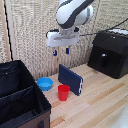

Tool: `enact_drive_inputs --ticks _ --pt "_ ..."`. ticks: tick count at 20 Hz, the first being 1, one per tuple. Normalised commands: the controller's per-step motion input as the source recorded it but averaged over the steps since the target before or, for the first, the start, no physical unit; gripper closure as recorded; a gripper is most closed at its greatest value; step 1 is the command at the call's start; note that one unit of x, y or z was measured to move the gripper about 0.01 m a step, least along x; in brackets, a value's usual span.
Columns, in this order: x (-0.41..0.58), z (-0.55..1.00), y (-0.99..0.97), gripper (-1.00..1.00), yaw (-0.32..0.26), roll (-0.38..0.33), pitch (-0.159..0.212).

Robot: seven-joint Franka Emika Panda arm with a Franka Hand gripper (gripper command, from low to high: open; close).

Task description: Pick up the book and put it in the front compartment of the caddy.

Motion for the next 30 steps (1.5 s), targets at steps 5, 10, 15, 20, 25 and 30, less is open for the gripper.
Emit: enact_drive_inputs --ticks 5,10,15,20,25,30 --pt "0.000 -0.09 -0.39 -1.00 0.059 0.038 0.000" --pt "0.017 -0.24 -0.57 -1.00 0.090 0.064 0.004" --pt "0.017 -0.21 -0.55 -1.00 0.086 0.066 0.027" --pt "0.069 -0.21 -0.14 -1.00 0.083 -0.002 0.003" --pt "0.010 -0.43 0.07 -1.00 0.086 -0.016 -0.019" --pt "0.113 -0.47 -0.14 -1.00 0.071 0.000 -0.005"
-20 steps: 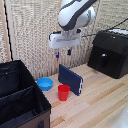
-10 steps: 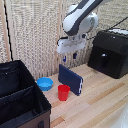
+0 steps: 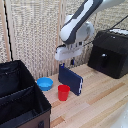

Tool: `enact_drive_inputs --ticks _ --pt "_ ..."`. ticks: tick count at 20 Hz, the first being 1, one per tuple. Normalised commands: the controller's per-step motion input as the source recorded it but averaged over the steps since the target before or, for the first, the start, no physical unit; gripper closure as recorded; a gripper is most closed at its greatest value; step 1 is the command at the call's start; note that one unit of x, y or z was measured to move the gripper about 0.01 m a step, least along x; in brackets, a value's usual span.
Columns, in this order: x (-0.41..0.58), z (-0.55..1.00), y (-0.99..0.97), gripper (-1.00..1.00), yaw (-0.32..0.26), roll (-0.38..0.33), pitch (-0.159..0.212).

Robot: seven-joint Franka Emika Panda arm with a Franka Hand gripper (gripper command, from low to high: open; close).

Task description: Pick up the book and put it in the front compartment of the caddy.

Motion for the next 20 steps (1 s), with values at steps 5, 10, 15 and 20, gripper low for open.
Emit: enact_drive_inputs --ticks 5,10,15,20 --pt "0.036 -0.36 -0.25 -1.00 0.008 0.002 0.014" --pt "-0.064 -0.15 0.01 1.00 -0.026 -0.039 0.012" --pt "-0.266 -0.09 0.08 1.00 0.000 -0.080 -0.010" --pt "-0.172 -0.06 0.04 1.00 -0.021 -0.080 -0.080"
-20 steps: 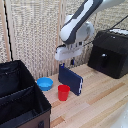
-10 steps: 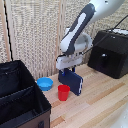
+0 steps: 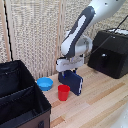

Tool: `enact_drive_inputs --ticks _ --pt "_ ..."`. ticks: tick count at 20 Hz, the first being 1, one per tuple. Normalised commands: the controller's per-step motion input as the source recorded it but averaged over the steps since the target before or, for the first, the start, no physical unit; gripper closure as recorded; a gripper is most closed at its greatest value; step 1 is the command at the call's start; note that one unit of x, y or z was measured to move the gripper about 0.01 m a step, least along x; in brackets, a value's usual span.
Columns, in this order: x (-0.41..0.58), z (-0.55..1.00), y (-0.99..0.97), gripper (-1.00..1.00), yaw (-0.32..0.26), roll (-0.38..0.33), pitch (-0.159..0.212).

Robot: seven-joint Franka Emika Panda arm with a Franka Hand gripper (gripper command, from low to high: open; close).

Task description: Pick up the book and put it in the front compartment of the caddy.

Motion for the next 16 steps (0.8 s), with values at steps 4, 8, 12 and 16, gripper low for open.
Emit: enact_drive_inputs --ticks 4,8,12,16 --pt "-0.023 -0.06 0.05 1.00 -0.003 -0.099 -0.078" --pt "0.006 -0.07 0.05 1.00 0.074 -0.125 -0.032" --pt "0.053 0.03 0.02 1.00 0.071 -0.094 0.000" --pt "-0.033 0.56 0.00 1.00 -0.162 -0.097 0.029"
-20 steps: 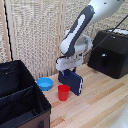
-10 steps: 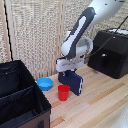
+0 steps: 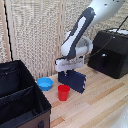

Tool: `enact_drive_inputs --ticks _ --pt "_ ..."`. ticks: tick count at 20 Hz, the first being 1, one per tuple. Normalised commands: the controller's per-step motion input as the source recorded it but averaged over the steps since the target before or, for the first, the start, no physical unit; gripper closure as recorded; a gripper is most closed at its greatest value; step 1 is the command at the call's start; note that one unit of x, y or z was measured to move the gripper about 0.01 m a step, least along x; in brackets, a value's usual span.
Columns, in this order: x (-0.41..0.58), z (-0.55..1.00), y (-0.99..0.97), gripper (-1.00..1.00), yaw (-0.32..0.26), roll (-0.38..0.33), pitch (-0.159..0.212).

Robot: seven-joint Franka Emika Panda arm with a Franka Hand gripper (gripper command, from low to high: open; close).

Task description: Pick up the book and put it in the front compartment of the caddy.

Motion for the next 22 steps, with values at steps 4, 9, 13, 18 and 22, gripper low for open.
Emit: enact_drive_inputs --ticks 4,9,13,18,22 --pt "0.178 0.62 -0.13 1.00 -0.314 -0.066 0.149" --pt "0.379 0.96 -0.07 1.00 -0.219 -0.063 0.062" --pt "0.306 0.98 0.04 1.00 -0.203 -0.014 0.039" --pt "0.010 0.82 0.02 1.00 -0.291 0.029 -0.011" --pt "-0.061 0.75 0.00 1.00 -0.310 0.064 -0.029"
